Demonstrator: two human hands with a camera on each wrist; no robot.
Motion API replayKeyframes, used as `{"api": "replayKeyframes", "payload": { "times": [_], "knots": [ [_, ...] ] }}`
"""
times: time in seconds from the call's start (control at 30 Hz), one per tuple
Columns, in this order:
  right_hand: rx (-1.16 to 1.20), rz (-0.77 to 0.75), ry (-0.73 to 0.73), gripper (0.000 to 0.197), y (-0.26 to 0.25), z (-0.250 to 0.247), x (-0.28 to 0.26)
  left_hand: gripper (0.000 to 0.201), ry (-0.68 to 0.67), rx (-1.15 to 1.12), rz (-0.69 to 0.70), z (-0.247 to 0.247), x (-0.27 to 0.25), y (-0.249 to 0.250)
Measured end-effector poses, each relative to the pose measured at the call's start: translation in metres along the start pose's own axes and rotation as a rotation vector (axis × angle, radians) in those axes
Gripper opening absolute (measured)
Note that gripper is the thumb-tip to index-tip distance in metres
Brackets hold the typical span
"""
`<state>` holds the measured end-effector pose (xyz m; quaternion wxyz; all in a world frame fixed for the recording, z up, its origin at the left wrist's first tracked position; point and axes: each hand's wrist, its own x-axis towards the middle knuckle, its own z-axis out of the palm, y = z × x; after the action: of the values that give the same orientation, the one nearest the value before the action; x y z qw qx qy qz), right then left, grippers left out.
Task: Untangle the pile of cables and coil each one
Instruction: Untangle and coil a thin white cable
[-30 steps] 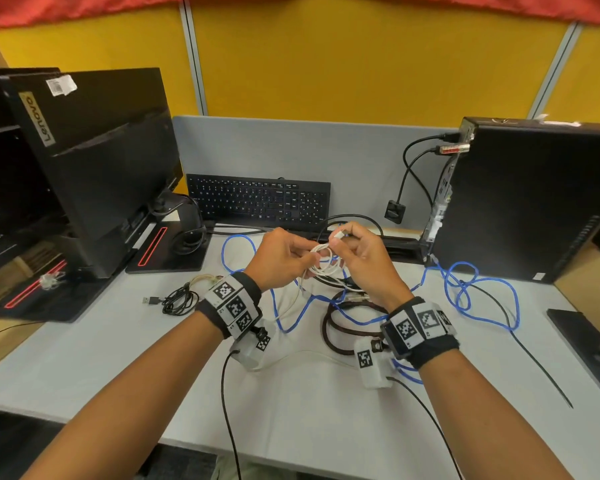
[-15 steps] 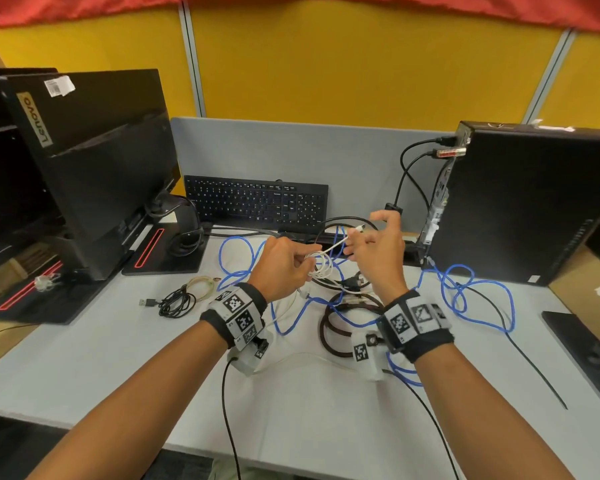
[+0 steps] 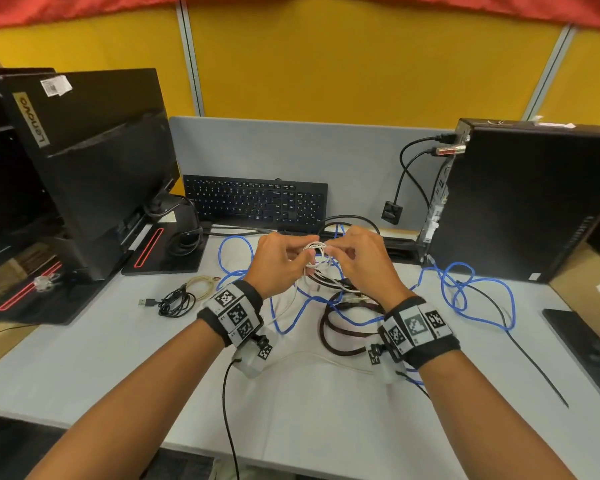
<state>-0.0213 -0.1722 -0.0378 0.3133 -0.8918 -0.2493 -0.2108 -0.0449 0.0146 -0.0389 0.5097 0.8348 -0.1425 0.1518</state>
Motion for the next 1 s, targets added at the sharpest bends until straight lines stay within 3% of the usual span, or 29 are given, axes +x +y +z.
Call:
{"api": "replayKeyframes", "payload": {
  "times": [0.2,0.33,0.5,0.63,0.7,0.93,1.0],
  "knots": [
    [-0.071,-0.03,0.069,0.017,-0.005,-0.003,0.003,0.032,-0.137,-0.045,-0.094,0.002,0.0,0.005],
    [0.257,0.116,0.119,0.02,-0.004,0.0,-0.001,0.03,-0.09,-0.072,-0.042,0.003,-0.002,0.01],
    [0.663,0.188,-0.087,0.025,0.001,0.0,-0.007,0.028,0.017,-0.054,0.025,0.003,-0.002,0.008],
    [0.753,0.286,0.095,0.022,-0.001,0.004,-0.005,0.027,0.05,-0.012,0.002,0.009,0.0,0.007],
    [0.809,0.32,0.12,0.021,-0.003,0.006,-0.003,0.024,0.06,0.013,0.012,0.011,0.0,0.007],
    [1.046,0.446,0.039,0.059,-0.006,0.0,-0.003,0.013,-0.024,0.002,-0.114,0.004,0.006,0.006],
    [1.132,0.493,0.017,0.058,-0.006,-0.001,-0.005,0.01,-0.024,-0.074,-0.143,0.003,0.005,0.008]
  ]
}}
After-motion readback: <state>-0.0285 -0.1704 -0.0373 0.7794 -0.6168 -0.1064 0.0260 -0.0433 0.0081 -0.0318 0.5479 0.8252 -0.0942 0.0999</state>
